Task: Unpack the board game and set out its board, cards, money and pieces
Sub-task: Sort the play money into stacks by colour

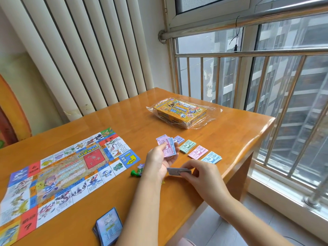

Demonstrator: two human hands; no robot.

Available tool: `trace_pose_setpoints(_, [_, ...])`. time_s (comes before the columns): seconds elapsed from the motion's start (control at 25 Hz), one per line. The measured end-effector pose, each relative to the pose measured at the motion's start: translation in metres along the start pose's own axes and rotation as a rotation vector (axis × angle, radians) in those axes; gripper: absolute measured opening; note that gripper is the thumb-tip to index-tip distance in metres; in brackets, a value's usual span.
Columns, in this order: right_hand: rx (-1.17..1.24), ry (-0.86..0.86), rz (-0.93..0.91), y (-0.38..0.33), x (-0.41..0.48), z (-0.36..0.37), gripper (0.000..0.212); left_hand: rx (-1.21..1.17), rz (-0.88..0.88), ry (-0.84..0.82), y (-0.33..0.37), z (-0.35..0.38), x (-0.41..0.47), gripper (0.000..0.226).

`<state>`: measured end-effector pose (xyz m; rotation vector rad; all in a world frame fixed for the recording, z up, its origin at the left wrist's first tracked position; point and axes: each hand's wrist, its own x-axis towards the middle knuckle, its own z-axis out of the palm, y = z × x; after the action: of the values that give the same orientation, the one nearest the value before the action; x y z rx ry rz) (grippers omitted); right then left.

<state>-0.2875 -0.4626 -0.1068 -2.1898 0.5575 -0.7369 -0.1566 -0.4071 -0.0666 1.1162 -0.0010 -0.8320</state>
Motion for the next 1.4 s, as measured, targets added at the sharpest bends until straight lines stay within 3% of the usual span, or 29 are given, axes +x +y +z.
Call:
trace_pose_setpoints(0.36, [-0.02, -0.026, -0.023, 0.004, 0.003, 0.004, 0.009, 0.053, -0.035, -0.027, -0.005, 0.002, 0.001, 0.028])
trace_pose_setpoints(0.52, [0.115, -0.02, 0.015, 0.004, 0.017, -0.014, 0.014, 0.004, -0.021, -0.065, -0.002, 0.003, 0.001, 0.025])
trace_pose_setpoints(0.64, [0.142, -0.151, 0.051, 0.007, 0.048, -0.06, 0.016, 0.099, -0.074, -0.101, 0.001, 0.002, -0.003, 0.024])
trace_pose_setpoints(0.8, [-0.099, -0.476, 0.063, 0.021, 0.083, -0.112, 0.013, 0.4, -0.209, -0.182, -0.002, 0.005, -0.008, 0.026])
trace_pose_setpoints(0.96, [-0.18, -0.68, 0.045, 0.036, 0.107, -0.115, 0.015, 0.476, -0.272, -0.228, -0.003, 0.008, -0.011, 0.027])
trace_pose_setpoints(1.24, [-0.353, -0.721, -0.037, 0.043, 0.108, -0.104, 0.018, 0.472, -0.297, -0.272, -0.007, 0.01, -0.012, 0.025])
trace_pose_setpoints(1.4, [-0.555, -0.749, -0.081, 0.04, 0.103, -0.111, 0.039, 0.461, -0.296, -0.275, -0.008, 0.012, -0.013, 0.022])
